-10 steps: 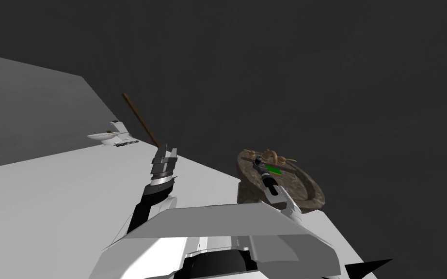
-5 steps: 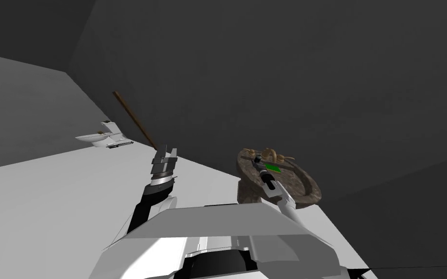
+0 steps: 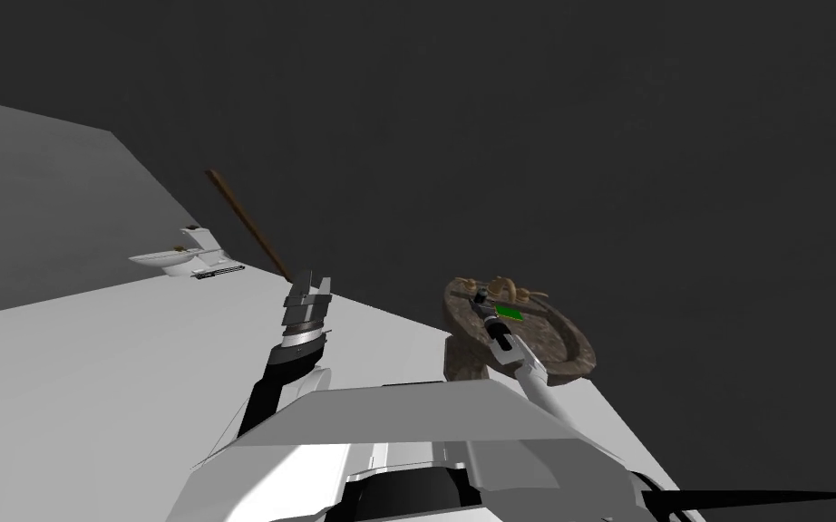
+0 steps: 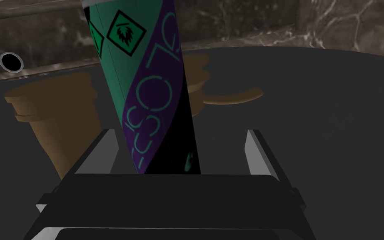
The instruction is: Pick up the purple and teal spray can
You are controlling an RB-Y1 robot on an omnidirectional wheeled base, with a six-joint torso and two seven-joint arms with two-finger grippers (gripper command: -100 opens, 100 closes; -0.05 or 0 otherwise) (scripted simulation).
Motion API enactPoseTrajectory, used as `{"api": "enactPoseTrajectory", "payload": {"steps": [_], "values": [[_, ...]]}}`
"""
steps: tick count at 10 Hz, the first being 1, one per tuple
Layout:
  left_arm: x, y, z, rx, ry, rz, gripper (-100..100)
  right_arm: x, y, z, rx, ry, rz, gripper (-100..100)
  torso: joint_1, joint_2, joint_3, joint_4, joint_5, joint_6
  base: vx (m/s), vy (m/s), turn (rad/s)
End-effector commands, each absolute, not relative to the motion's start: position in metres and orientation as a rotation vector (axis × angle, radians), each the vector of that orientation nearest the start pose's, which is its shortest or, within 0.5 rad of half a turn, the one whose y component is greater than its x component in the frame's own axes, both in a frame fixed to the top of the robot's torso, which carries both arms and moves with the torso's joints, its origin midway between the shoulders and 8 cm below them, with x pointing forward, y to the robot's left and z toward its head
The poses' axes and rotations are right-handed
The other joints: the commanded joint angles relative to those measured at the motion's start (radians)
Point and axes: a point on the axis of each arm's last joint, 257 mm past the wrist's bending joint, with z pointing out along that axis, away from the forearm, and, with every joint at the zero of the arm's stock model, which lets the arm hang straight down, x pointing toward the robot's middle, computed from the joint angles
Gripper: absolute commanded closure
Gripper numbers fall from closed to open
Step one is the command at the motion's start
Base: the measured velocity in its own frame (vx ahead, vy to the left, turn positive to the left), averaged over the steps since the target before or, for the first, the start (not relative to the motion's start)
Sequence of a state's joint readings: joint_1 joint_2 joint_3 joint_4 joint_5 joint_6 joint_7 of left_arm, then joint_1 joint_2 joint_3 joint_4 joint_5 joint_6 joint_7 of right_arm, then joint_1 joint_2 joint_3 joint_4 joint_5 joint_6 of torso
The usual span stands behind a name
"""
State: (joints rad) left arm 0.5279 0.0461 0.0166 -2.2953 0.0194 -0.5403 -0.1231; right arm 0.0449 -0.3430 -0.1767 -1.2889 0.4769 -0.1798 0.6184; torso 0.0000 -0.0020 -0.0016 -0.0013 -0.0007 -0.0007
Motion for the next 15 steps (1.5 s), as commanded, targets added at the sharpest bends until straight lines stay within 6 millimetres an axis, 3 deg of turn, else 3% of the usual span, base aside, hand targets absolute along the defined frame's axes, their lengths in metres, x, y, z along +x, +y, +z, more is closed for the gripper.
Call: {"api": "enactPoseTrajectory", "payload": {"steps": [1, 3, 4, 7, 8, 10, 11, 13, 14, 15], "values": [[0.331, 0.283, 0.03, -0.563, 0.644, -1.183, 0, 0.515, -0.43, -0.291, 0.213, 1.657, 0.018, -100, 0.0, 0.0, 0.0, 0.0, 0.0, 0.0, -0.017, 0.034, -0.096], [0.331, 0.283, 0.03, -0.563, 0.644, -1.183, 0, 0.513, -0.435, -0.309, 0.232, 1.691, 0.011, -100, 0.0, -0.002, -0.001, 0.0, 0.0, -0.001, -0.013, 0.038, -0.032], [0.331, 0.283, 0.03, -0.563, 0.644, -1.183, 0, 0.529, -0.432, -0.291, 0.196, 1.657, 0.03, -100, -0.002, -0.003, -0.002, -0.001, -0.001, -0.001, -0.015, 0.036, -0.114], [0.331, 0.283, 0.03, -0.563, 0.644, -1.183, 0, 0.527, -0.438, -0.309, 0.218, 1.693, 0.023, -100, -0.001, -0.003, -0.002, -0.001, -0.001, -0.001, -0.008, 0.022, -0.008], [0.331, 0.283, 0.03, -0.563, 0.644, -1.183, 0, 0.544, -0.435, -0.289, 0.183, 1.655, 0.041, -100, -0.003, -0.004, -0.002, -0.001, -0.001, -0.001, -0.014, 0.024, -0.098], [0.331, 0.283, 0.03, -0.563, 0.644, -1.183, 0, 0.54, -0.442, -0.308, 0.206, 1.693, 0.032, -100, -0.001, -0.003, -0.002, -0.001, -0.001, -0.001, -0.012, 0.035, -0.03], [0.331, 0.283, 0.03, -0.563, 0.644, -1.183, 0, 0.556, -0.441, -0.29, 0.177, 1.662, 0.047, -100, -0.002, -0.003, -0.003, -0.002, -0.003, -0.001, -0.015, 0.042, -0.111], [0.331, 0.283, 0.03, -0.563, 0.644, -1.183, 0, 0.553, -0.446, -0.305, 0.196, 1.693, 0.04, -100, -0.001, -0.003, -0.003, -0.002, -0.003, -0.001, -0.018, 0.037, -0.019], [0.331, 0.283, 0.03, -0.563, 0.644, -1.183, 0, 0.569, -0.445, -0.284, 0.166, 1.658, 0.054, -100, -0.002, -0.004, -0.003, -0.002, -0.003, -0.001, -0.021, 0.033, -0.103], [0.331, 0.283, 0.03, -0.563, 0.644, -1.183, 0, 0.569, -0.448, -0.291, 0.177, 1.672, 0.051, -100, -0.002, -0.004, -0.003, -0.002, -0.003, -0.001, -0.022, 0.039, -0.06]]}}
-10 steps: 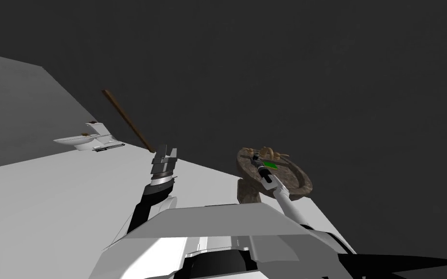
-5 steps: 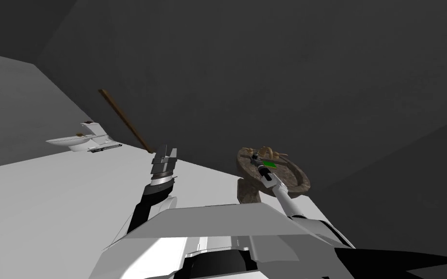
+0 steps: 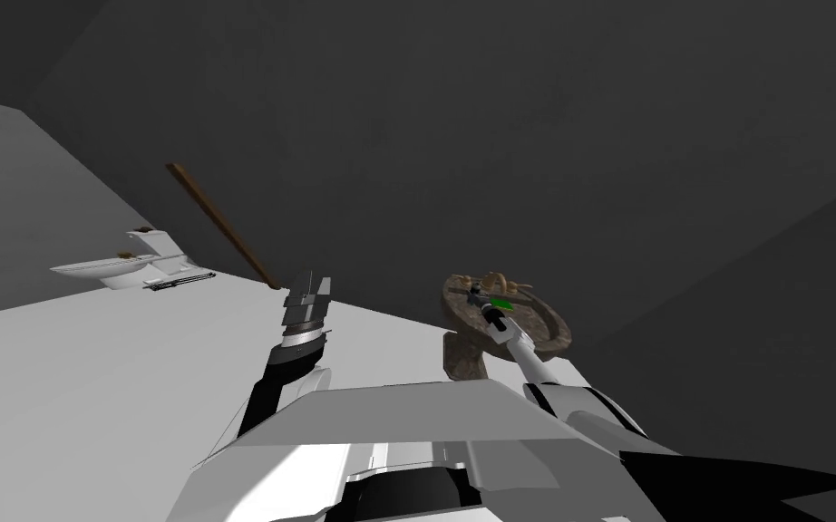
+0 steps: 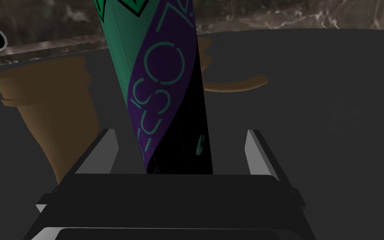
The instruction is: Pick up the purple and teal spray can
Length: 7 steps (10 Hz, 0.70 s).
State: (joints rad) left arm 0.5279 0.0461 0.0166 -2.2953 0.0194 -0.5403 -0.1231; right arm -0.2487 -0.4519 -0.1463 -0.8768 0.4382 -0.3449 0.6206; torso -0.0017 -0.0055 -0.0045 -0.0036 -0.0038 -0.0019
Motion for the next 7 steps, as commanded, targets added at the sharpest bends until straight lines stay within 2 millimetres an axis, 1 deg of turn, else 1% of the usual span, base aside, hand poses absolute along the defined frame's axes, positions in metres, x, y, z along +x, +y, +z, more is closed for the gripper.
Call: {"api": "enactPoseTrajectory", "payload": {"steps": [1, 2, 4, 5, 6, 7], "values": [[0.331, 0.283, 0.03, -0.563, 0.644, -1.183, 0, 0.565, -0.452, -0.301, 0.188, 1.691, 0.046, -100, 0.0, 0.0, 0.0, 0.0, 0.0, 0.0, -0.008, 0.021, 0.011], [0.331, 0.283, 0.03, -0.563, 0.644, -1.183, 0, 0.579, -0.451, -0.277, 0.157, 1.651, 0.059, -100, -0.001, 0.0, 0.0, 0.0, 0.0, 0.0, -0.015, 0.039, -0.091], [0.331, 0.283, 0.03, -0.563, 0.644, -1.183, 0, 0.576, -0.458, -0.295, 0.183, 1.688, 0.051, -100, 0.0, -0.001, 0.0, 0.0, 0.0, 0.0, -0.01, 0.033, -0.024], [0.331, 0.283, 0.03, -0.563, 0.644, -1.183, 0, 0.59, -0.457, -0.269, 0.151, 1.645, 0.063, -100, -0.001, -0.001, 0.0, 0.0, 0.0, 0.0, -0.022, 0.04, -0.102], [0.331, 0.283, 0.03, -0.563, 0.644, -1.183, 0, 0.594, -0.458, -0.271, 0.159, 1.651, 0.063, -100, 0.0, 0.0, 0.0, 0.0, 0.0, 0.0, -0.027, 0.041, -0.062], [0.331, 0.283, 0.03, -0.563, 0.644, -1.183, 0, 0.59, -0.461, -0.279, 0.17, 1.667, 0.058, -100, 0.0, 0.0, 0.0, 0.0, 0.0, 0.0, -0.013, 0.018, 0.008]]}}
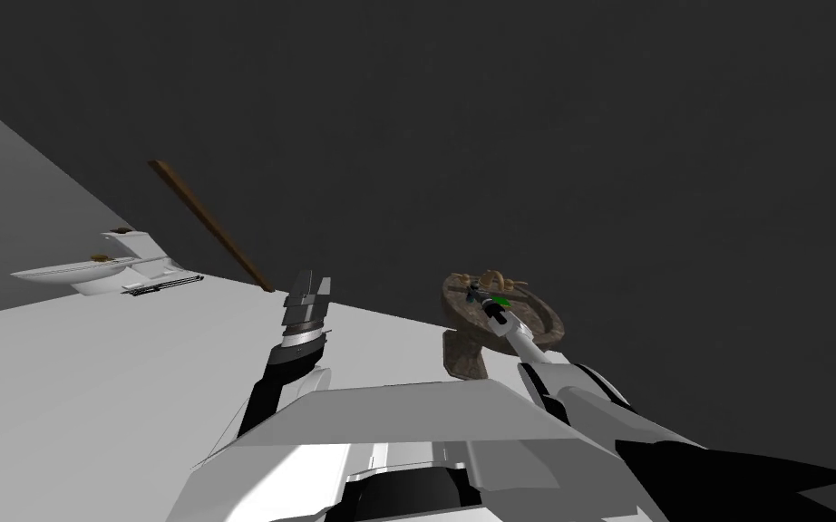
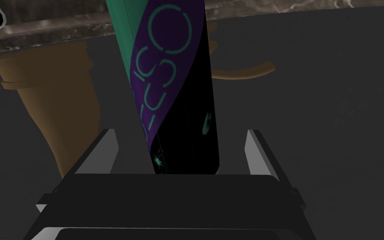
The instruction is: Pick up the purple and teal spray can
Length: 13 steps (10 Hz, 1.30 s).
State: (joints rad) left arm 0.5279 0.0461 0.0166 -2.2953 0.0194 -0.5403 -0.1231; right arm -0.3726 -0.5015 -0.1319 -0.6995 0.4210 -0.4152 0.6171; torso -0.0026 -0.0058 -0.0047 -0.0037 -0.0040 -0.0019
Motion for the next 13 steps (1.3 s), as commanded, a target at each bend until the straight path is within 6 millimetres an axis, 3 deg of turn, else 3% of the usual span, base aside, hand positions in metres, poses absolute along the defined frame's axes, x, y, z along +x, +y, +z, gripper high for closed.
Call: {"api": "enactPoseTrajectory", "payload": {"steps": [1, 2, 3, 7, 8, 9, 11, 12, 13], "values": [[0.331, 0.283, 0.03, -0.563, 0.644, -1.183, 0, 0.587, -0.464, -0.287, 0.18, 1.684, 0.054, -100, 0.0, 0.0, 0.0, 0.0, 0.0, 0.0, -0.001, 0.003, 0.011], [0.331, 0.283, 0.03, -0.563, 0.644, -1.183, 0, 0.589, -0.463, -0.283, 0.176, 1.675, 0.057, -100, -0.001, -0.001, 0.0, 0.0, 0.0, 0.0, 0.0, 0.0, 0.0], [0.331, 0.283, 0.03, -0.563, 0.644, -1.183, 0, 0.589, -0.463, -0.284, 0.176, 1.676, 0.056, 100, -0.001, -0.001, 0.0, 0.0, 0.0, 0.0, 0.0, 0.0, 0.0], [0.331, 0.283, 0.03, -0.563, 0.644, -1.183, 0, 0.589, -0.463, -0.284, 0.174, 1.676, 0.055, 100, -0.002, -0.001, -0.001, 0.0, -0.001, 0.0, 0.0, 0.0, 0.0], [0.331, 0.283, 0.03, -0.563, 0.644, -1.183, 0, 0.589, -0.463, -0.284, 0.175, 1.675, 0.056, 0, -0.002, -0.001, -0.001, 0.0, -0.001, 0.0, 0.0, 0.0, 0.0], [0.331, 0.283, 0.03, -0.563, 0.644, -1.183, 0, 0.576, -0.461, -0.304, 0.201, 1.711, 0.046, 100, -0.002, -0.001, -0.001, 0.0, -0.001, 0.0, 0.026, -0.041, 0.098], [0.331, 0.283, 0.03, -0.563, 0.644, -1.183, 0, 0.567, -0.466, -0.318, 0.215, 1.736, 0.038, 100, -0.006, -0.006, -0.007, -0.008, -0.008, -0.001, 0.024, -0.046, 0.044], [0.331, 0.283, 0.03, -0.563, 0.644, -1.183, 0, 0.576, -0.458, -0.295, 0.183, 1.688, 0.051, 100, -0.007, -0.006, -0.008, -0.011, -0.01, 0.001, -0.004, 0.002, -0.031], [0.331, 0.283, 0.03, -0.563, 0.644, -1.183, 0, 0.562, -0.457, -0.315, 0.21, 1.722, 0.039, 100, -0.006, -0.006, -0.008, -0.011, -0.01, 0.0, 0.012, -0.025, 0.073]]}}
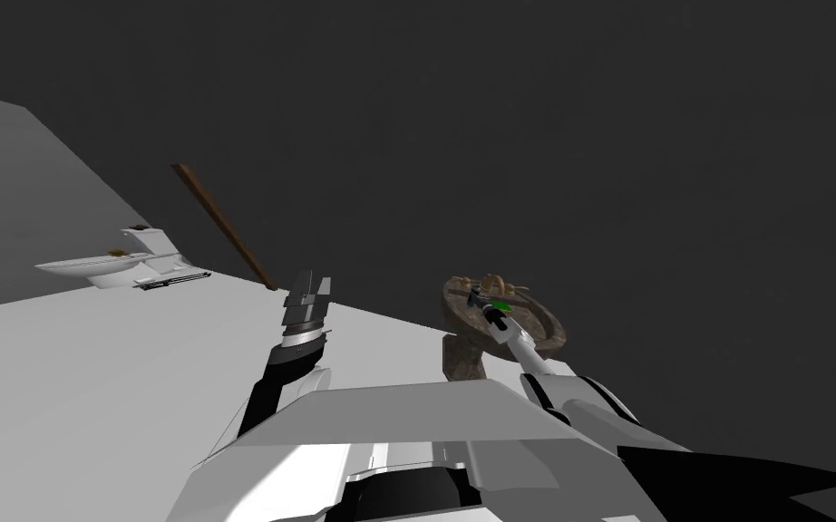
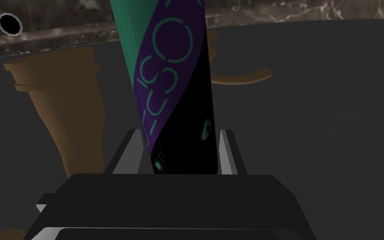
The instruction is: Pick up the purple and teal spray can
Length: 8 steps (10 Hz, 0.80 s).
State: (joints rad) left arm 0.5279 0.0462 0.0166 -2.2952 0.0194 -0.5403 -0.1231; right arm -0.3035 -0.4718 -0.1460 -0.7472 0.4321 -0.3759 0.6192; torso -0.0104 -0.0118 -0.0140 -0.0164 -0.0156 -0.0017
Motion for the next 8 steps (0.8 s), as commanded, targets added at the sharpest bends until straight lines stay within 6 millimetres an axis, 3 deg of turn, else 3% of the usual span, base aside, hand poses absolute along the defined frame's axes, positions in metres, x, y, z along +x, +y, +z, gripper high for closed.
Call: {"api": "enactPoseTrajectory", "payload": {"steps": [1, 2, 3, 6, 7, 8], "values": [[0.331, 0.283, 0.03, -0.563, 0.644, -1.183, 0, 0.558, -0.457, -0.316, 0.207, 1.722, 0.038, 100, 0.0, 0.0, 0.0, 0.0, 0.0, 0.0, 0.022, -0.043, 0.074], [0.331, 0.283, 0.03, -0.563, 0.644, -1.183, 0, 0.565, -0.452, -0.301, 0.188, 1.691, 0.046, 100, -0.001, -0.001, -0.001, -0.001, -0.001, 0.0, 0.005, -0.023, 0.003], [0.331, 0.283, 0.03, -0.563, 0.644, -1.183, 0, 0.549, -0.452, -0.321, 0.218, 1.727, 0.032, 100, 0.0, -0.001, -0.001, -0.001, -0.001, -0.001, 0.02, -0.038, 0.086], [0.331, 0.283, 0.03, -0.563, 0.644, -1.183, 0, 0.553, -0.446, -0.305, 0.196, 1.693, 0.04, 100, -0.001, -0.004, -0.004, -0.005, -0.005, -0.002, 0.008, -0.021, 0.018], [0.331, 0.283, 0.03, -0.563, 0.644, -1.183, 0, 0.538, -0.448, -0.326, 0.23, 1.731, 0.025, 100, 0.0, -0.004, -0.004, -0.005, -0.005, -0.003, 0.013, -0.027, 0.092], [0.331, 0.283, 0.03, -0.563, 0.644, -1.183, 0, 0.534, -0.447, -0.324, 0.223, 1.725, 0.024, 100, -0.001, -0.005, -0.005, -0.006, -0.006, -0.003, 0.021, -0.044, 0.073]]}}
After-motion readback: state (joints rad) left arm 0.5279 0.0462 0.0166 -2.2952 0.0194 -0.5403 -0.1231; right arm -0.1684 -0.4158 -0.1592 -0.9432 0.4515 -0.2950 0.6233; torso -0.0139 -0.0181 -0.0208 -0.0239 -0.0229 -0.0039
